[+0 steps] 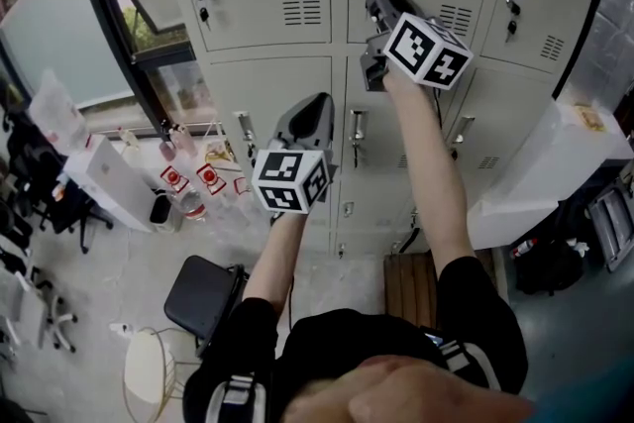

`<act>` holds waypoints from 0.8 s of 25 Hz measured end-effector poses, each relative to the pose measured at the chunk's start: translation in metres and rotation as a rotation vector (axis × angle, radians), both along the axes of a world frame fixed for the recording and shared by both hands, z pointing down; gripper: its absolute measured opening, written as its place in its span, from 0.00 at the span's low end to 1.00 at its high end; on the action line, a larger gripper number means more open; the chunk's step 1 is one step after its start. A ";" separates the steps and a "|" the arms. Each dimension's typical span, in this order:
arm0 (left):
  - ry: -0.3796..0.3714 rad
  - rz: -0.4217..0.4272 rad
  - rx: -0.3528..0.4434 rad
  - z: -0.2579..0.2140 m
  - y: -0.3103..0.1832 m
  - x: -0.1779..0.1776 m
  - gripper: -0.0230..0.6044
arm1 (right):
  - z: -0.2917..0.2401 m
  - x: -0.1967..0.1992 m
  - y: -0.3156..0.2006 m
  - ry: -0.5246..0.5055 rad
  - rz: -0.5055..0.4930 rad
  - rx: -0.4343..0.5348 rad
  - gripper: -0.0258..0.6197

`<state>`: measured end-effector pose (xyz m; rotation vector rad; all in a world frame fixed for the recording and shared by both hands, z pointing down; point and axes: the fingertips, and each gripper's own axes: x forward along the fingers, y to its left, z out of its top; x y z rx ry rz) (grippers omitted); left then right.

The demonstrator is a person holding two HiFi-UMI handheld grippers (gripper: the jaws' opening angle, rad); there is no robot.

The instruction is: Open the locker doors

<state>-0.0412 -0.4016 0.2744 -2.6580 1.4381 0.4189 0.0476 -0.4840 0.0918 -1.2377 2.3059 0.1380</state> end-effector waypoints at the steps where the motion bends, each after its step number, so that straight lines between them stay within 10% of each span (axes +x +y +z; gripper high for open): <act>1: -0.001 -0.001 -0.002 0.001 0.000 0.000 0.05 | 0.000 0.001 0.000 -0.040 -0.015 -0.007 0.11; 20: -0.026 -0.035 -0.018 0.007 0.011 -0.020 0.05 | 0.007 0.011 0.002 -0.742 -0.405 -0.108 0.10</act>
